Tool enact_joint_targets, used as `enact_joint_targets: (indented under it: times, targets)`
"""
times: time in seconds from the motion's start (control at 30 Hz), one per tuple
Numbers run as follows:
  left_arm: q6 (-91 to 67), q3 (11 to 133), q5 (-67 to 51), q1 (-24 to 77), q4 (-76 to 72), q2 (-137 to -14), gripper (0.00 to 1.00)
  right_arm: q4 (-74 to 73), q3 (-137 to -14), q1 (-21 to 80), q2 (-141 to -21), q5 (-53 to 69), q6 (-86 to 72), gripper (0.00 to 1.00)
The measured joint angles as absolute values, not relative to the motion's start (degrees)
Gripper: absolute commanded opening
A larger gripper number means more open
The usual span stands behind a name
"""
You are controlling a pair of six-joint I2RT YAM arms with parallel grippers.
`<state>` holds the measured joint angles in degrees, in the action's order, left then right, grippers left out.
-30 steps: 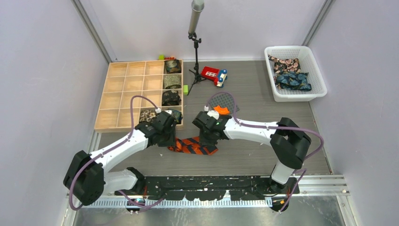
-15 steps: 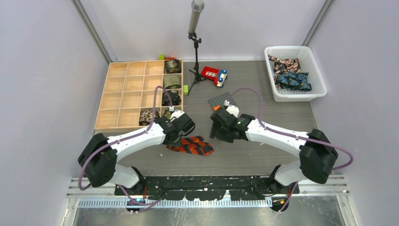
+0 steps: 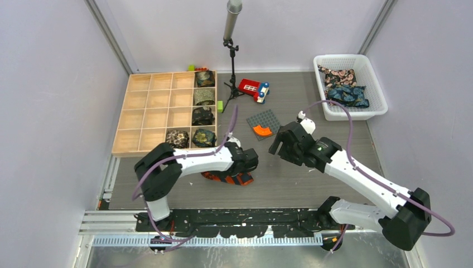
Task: Roll the ties
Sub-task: Roll the tie at the center of the board.
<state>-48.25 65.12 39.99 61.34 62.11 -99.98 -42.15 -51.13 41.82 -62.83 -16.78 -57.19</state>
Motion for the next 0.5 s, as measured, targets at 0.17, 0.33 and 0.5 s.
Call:
enact_joint_targets:
  times: [0.17,0.33,0.5]
  targets:
    - [-50.19,69.58,42.52,64.64,66.61,-105.78,0.17,-45.19,-51.27,41.10,-58.76,-18.31,-57.04,0.78]
    - [-50.96,74.32,42.85,67.44,69.30,-110.80,0.17,-47.83,-52.49,41.01,-56.66,-19.44,-56.69,0.78]
    - [-51.00,77.30,42.78,69.06,69.78,-114.83,0.18,-48.97,-52.99,40.95,-55.09,-19.88,-56.40,0.78]
